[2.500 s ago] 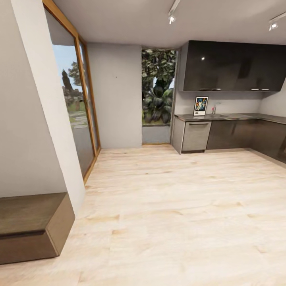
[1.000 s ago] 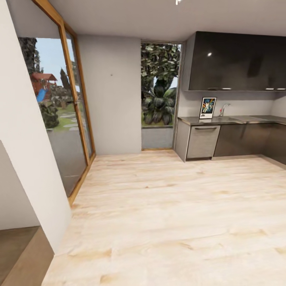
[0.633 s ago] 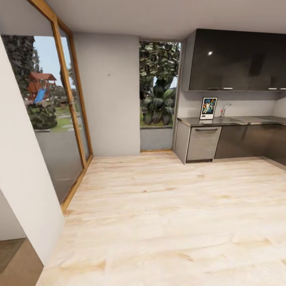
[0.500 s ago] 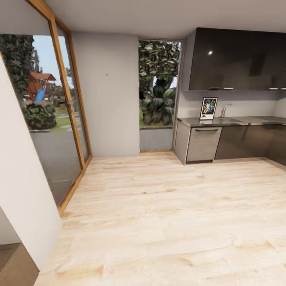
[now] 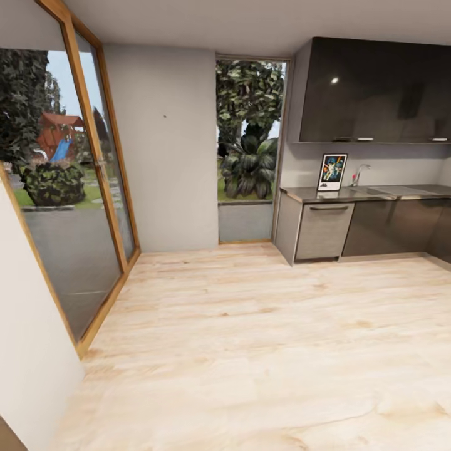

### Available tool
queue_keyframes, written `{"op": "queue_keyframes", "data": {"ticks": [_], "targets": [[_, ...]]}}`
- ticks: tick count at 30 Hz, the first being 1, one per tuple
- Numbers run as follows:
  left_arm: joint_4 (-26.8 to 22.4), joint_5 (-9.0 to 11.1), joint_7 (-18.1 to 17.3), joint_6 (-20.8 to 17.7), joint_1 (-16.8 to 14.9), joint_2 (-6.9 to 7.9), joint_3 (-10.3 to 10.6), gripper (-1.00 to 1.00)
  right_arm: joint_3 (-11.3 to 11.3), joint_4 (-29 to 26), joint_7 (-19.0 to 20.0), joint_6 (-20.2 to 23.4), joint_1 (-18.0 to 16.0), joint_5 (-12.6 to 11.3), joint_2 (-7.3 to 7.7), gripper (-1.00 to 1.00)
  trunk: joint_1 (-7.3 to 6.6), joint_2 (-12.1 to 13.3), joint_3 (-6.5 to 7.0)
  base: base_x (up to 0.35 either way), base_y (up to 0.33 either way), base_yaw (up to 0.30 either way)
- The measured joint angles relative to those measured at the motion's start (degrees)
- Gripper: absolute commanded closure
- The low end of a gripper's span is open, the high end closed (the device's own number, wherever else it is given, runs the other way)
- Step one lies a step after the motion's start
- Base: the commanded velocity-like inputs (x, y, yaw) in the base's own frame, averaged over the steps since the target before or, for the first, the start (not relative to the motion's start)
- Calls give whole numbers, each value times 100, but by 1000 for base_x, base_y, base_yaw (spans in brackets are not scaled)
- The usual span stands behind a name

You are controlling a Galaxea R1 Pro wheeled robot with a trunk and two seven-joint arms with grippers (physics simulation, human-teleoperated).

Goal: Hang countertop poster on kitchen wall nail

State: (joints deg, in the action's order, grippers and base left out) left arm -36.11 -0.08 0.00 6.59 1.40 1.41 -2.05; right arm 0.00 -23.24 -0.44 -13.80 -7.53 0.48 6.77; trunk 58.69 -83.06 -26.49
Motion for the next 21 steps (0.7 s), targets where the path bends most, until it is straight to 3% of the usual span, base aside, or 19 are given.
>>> {"op": "queue_keyframes", "data": {"ticks": [21], "targets": [[-2,0,0,0,2,0,-2,-100,0,0,-3,0,0,0,0,-100,0,0,0,338,0,0]]}}
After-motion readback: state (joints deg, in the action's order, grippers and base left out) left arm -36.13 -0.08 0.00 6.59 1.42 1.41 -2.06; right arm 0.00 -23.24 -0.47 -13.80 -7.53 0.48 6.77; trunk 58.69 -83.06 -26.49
